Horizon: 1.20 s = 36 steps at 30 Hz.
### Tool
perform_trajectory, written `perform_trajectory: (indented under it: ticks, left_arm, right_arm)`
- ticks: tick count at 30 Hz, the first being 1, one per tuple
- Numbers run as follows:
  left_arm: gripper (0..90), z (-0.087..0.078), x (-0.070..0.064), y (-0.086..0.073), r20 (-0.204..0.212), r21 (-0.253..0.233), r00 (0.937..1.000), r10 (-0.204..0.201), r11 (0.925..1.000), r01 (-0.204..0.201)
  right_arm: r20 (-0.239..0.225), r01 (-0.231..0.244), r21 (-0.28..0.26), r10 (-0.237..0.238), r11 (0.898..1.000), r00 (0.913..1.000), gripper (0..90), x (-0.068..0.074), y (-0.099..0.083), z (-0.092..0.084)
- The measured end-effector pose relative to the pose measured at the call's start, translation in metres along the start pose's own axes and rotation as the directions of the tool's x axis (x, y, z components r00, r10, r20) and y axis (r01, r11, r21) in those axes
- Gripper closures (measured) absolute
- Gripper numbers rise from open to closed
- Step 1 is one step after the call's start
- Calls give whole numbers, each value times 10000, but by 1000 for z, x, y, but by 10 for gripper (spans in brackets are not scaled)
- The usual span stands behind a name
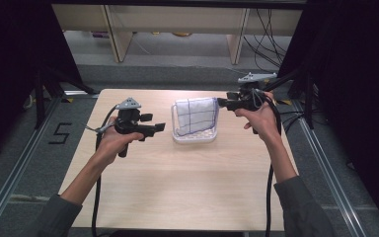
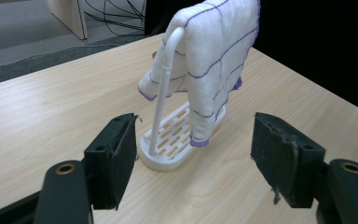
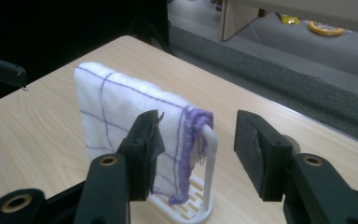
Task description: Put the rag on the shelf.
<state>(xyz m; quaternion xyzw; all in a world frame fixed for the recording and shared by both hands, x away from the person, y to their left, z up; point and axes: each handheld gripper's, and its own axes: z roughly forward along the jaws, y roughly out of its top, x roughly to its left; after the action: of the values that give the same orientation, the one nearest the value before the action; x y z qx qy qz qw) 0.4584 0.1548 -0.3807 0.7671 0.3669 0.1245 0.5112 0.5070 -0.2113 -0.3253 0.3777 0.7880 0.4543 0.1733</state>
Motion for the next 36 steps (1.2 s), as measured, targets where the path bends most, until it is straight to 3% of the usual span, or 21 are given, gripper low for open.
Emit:
perform_trajectory:
  ticks: [1, 2, 3, 4, 7, 8, 12, 20, 23, 24, 25, 28, 33, 35, 36]
  left_arm:
    - [307, -1, -1, -1, 32, -27, 10000, -9, 10000, 9]
    - [306, -2, -2, -1, 38, 9, 10000, 33, 10000, -33]
    - [306, -2, -4, -2, 67, -6, 9999, 91, 10000, -91]
    - [304, -2, -5, -3, 103, 54, 9999, 113, 9999, -114]
    - [292, -3, -8, -6, 121, 73, 9998, 143, 9999, -144]
    - [290, -3, -9, -7, 231, 137, 9996, 179, 9997, -182]
    - [278, -7, -17, -13, 127, 10, 9983, 565, 9984, -565]
    - [260, -15, -32, -22, 461, 92, 9953, 856, 9962, -861]
    - [259, -16, -35, -26, 670, 95, 9930, 976, 9951, -985]
    - [258, -16, -36, -27, 701, 95, 9926, 994, 9949, -1003]
    - [258, -17, -36, -28, 672, 16, 9925, 1020, 9948, -1023]
    - [258, -18, -38, -33, 477, -233, 9944, 945, 9953, -935]
    - [260, -21, -38, -35, 259, -306, 9933, 1130, 9932, -1122]
    - [260, -24, -38, -37, 170, -260, 9940, 1081, 9938, -1077]
    - [259, -25, -37, -39, 214, -216, 9938, 1090, 9939, -1086]
  right_arm:
    - [20, 163, -212, -163, 9996, 9999, 504, -1, -1, 0]
    - [-39, -60, -80, 60, 10000, 10000, 500, 1, -2, -2]
    - [17, 228, -172, -228, 9996, 9997, 494, 0, -2, -2]
    - [-52, -64, -74, 63, 10000, 10000, 489, 3, -3, -3]
    - [-178, -124, -140, 122, 9998, 9998, 473, 6, -6, -6]
    - [-150, 99, -158, -101, 9998, 9998, 468, 5, -7, -7]
    - [-283, -202, -506, 188, 9985, 9994, 433, 11, -14, -12]
    - [-569, -212, -647, 175, 9977, 9982, 396, 25, -31, -22]
    - [-577, -12, -879, -39, 9961, 9983, 392, 27, -36, -23]
    - [-701, -267, -805, 211, 9964, 9973, 390, 29, -37, -25]
    - [-719, -105, -804, 47, 9967, 9974, 389, 29, -38, -26]
    - [-750, -206, -904, 139, 9957, 9971, 382, 31, -43, -27]
    - [-1058, -354, -942, 253, 9949, 9941, 371, 32, -52, -27]
    - [-835, -516, -1021, 431, 9934, 9956, 370, 33, -54, -29]
    - [-1021, -477, -1004, 374, 9938, 9941, 368, 32, -55, -28]
